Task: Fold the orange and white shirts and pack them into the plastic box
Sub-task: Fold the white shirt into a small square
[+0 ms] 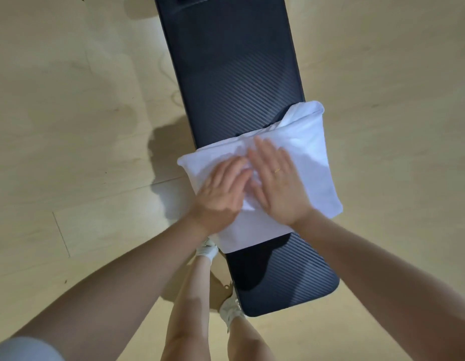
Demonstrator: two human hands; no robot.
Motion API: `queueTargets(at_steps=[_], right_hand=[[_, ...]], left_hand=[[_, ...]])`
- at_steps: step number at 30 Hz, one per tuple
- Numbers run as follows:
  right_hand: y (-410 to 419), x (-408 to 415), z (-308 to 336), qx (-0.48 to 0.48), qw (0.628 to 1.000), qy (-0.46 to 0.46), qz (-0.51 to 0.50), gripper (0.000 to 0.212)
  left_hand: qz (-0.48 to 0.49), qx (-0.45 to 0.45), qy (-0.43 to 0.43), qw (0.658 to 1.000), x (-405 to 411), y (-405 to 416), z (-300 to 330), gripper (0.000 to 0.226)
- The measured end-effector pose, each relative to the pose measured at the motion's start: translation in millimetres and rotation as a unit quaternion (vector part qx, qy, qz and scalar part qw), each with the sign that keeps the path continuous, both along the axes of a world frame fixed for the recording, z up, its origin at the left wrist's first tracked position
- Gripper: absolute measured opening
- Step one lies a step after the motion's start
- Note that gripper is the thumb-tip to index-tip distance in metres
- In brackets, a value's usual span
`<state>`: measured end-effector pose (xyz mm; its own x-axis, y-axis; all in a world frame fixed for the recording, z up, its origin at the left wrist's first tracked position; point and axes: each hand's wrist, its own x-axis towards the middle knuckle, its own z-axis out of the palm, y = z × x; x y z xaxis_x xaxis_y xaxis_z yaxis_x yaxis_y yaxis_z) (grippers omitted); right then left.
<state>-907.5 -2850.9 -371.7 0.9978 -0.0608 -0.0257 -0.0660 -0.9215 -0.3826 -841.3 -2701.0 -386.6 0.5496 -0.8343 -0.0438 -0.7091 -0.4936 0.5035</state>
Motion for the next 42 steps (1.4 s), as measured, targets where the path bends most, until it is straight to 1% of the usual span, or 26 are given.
queueTargets(at_steps=[2,4,5,9,10,12,14,16,17,18,19,20,21,22,25,26,28,30,32,34,36,37,38,39,41,42], right_hand=[[8.4,-16.3,-21.6,-0.058,0.997,0.030,0.033,0.052],[-5.9,-19.2,-37.6,-0.125,0.991,0.048,0.017,0.052],[-15.7,-16.4,-41.6,-0.145,0.988,0.050,0.007,0.052],[-39.4,-4.5,-44.3,-0.155,0.986,0.055,-0.022,0.054],[-42.5,-2.7,-43.2,-0.153,0.985,0.063,-0.041,0.054],[-51.5,-0.7,-39.2,-0.123,0.981,0.097,-0.113,0.055],[-66.8,-2.0,-32.0,-0.055,0.966,0.150,-0.204,0.059],[-80.2,-10.7,-26.8,0.015,0.942,0.189,-0.276,0.063],[-83.2,-17.2,-23.0,0.055,0.925,0.202,-0.316,0.064],[-87.0,-25.8,-22.6,0.116,0.896,0.212,-0.371,0.065],[-88.7,-34.7,-19.2,0.191,0.849,0.222,-0.440,0.064],[-88.1,-44.2,-14.3,0.271,0.787,0.229,-0.504,0.061],[-86.0,-54.3,-8.8,0.340,0.732,0.227,-0.546,0.050],[-83.8,-65.1,-4.9,0.383,0.701,0.221,-0.560,0.037],[-78.0,-88.1,6.6,0.456,0.664,0.210,-0.554,0.020],[-77.6,-91.2,9.7,0.470,0.658,0.212,-0.549,0.018],[-82.0,-92.3,13.7,0.478,0.659,0.218,-0.539,0.014],[-88.6,-91.7,17.9,0.482,0.659,0.212,-0.537,0.011],[-94.1,-93.6,20.4,0.482,0.659,0.201,-0.541,0.007],[-97.3,-95.5,23.3,0.485,0.660,0.199,-0.539,0.006],[-97.5,-99.4,22.4,0.489,0.655,0.197,-0.541,0.010],[-96.4,-102.5,21.2,0.485,0.654,0.194,-0.548,0.008],[-95.6,-105.1,20.9,0.478,0.653,0.191,-0.555,0.007],[-95.9,-107.9,19.7,0.471,0.654,0.190,-0.561,0.010],[-98.7,-112.2,20.0,0.470,0.648,0.187,-0.569,0.019],[-101.3,-113.7,20.2,0.473,0.646,0.185,-0.570,0.023]], left_hand=[[-0.022,0.069,-0.033,0.997,-14.3,0.6,-13.0,0.047],[-0.014,0.132,-0.051,0.990,-14.4,1.6,-20.9,0.058],[-0.009,0.146,-0.060,0.987,-10.8,0.7,-23.4,0.063],[-0.022,0.183,-0.085,0.979,12.4,-16.7,-20.8,0.070],[-0.026,0.198,-0.095,0.975,17.5,-20.6,-17.8,0.070],[-0.029,0.222,-0.094,0.970,25.7,-27.5,-10.6,0.071],[-0.025,0.229,-0.075,0.970,29.8,-32.9,-6.8,0.070],[-0.021,0.250,-0.043,0.967,30.0,-41.0,0.2,0.069],[-0.016,0.257,-0.035,0.966,30.2,-45.6,4.1,0.069],[-0.010,0.256,-0.032,0.966,30.5,-50.5,7.2,0.068],[-0.006,0.252,-0.036,0.967,30.9,-56.3,9.2,0.066],[-0.008,0.248,-0.044,0.968,31.6,-63.0,9.6,0.065],[-0.012,0.242,-0.050,0.969,33.5,-70.6,9.7,0.064],[-0.015,0.235,-0.054,0.970,35.8,-79.0,9.4,0.063],[-0.015,0.220,-0.083,0.972,42.1,-106.9,9.5,0.054],[-0.015,0.214,-0.099,0.972,45.3,-116.2,12.3,0.050],[-0.030,0.192,-0.131,0.972,51.1,-135.3,16.7,0.040],[-0.065,0.170,-0.126,0.975,53.6,-156.1,18.4,0.035],[-0.105,0.182,-0.096,0.973,54.4,-177.9,21.6,0.036],[-0.143,0.204,-0.089,0.964,54.0,-196.8,22.3,0.041],[-0.164,0.235,-0.094,0.953,55.2,-211.3,23.2,0.037],[-0.166,0.240,-0.092,0.952,56.0,-215.9,24.1,0.032],[-0.159,0.238,-0.076,0.955,57.0,-218.9,24.7,0.027],[-0.141,0.227,-0.041,0.963,58.2,-221.1,25.4,0.022],[-0.083,0.199,0.076,0.974,61.9,-224.1,27.2,0.018],[-0.054,0.186,0.144,0.970,64.3,-224.6,27.0,0.017]])
